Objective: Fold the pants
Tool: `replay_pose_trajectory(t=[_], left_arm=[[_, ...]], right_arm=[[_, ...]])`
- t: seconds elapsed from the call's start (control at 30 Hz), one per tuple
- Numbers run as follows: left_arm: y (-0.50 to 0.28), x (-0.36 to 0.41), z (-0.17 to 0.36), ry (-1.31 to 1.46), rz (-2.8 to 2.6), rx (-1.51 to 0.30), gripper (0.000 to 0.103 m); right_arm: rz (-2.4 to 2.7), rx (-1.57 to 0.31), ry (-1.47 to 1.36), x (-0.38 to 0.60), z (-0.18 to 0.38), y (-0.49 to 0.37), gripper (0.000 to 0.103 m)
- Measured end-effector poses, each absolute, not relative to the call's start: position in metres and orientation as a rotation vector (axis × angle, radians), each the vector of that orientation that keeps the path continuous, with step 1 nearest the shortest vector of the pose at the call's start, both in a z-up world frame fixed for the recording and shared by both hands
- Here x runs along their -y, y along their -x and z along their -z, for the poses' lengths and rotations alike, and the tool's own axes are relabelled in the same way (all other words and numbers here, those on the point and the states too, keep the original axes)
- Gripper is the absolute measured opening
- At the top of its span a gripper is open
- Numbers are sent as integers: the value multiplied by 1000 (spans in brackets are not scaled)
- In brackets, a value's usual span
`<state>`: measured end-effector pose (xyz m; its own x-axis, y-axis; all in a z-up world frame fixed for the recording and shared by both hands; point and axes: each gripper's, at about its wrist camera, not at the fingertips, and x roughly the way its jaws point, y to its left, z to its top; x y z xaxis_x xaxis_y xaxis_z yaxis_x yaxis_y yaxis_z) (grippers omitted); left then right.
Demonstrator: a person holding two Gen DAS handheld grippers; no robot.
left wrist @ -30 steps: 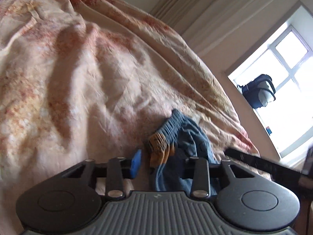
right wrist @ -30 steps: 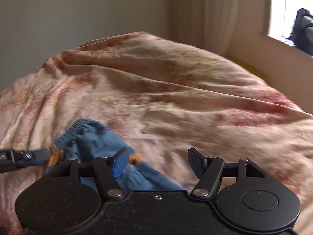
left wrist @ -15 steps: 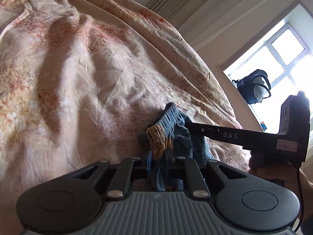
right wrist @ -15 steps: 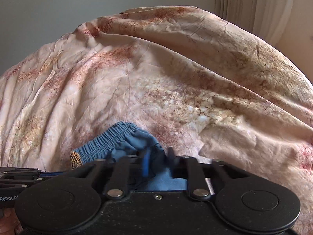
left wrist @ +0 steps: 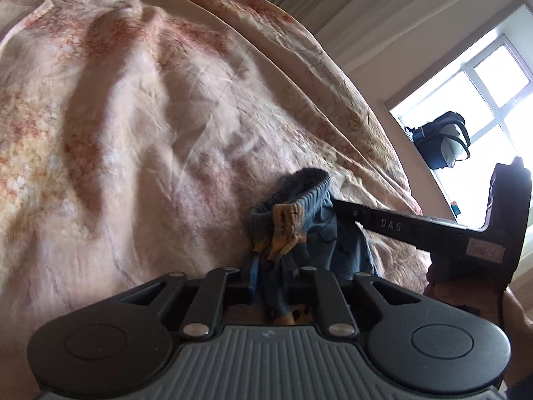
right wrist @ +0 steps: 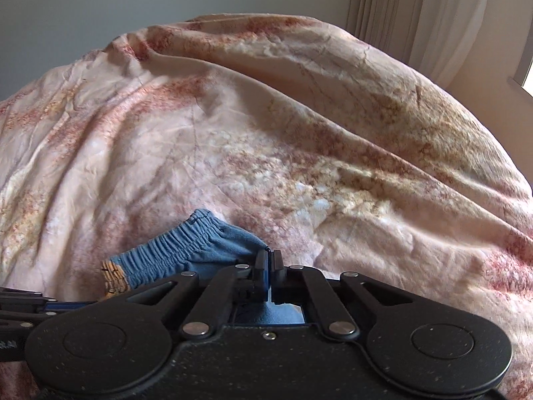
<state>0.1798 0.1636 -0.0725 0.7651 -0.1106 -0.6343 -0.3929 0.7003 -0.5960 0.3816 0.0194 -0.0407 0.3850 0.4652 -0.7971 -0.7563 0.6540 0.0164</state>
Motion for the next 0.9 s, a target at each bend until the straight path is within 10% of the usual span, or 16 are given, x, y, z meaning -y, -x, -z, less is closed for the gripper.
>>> replay_pose_trajectory(t=[0.13,0.3,0.63,0.9], left_arm=[[-177,-168,73,806,-206,-676,54],[-185,-180,79,895,-155,-655,72],[-196,-205,101,1124,-105,-653,71],[-200,-206,110,1168,-75,-674,36]], right_arm=[[-783,-880,336,-16,43,-387,7],[-754,-842,254,4,27,-383,39],[-698,-787,155,65,10,-330,56],[-646,-797,150,89,32,-277,64]])
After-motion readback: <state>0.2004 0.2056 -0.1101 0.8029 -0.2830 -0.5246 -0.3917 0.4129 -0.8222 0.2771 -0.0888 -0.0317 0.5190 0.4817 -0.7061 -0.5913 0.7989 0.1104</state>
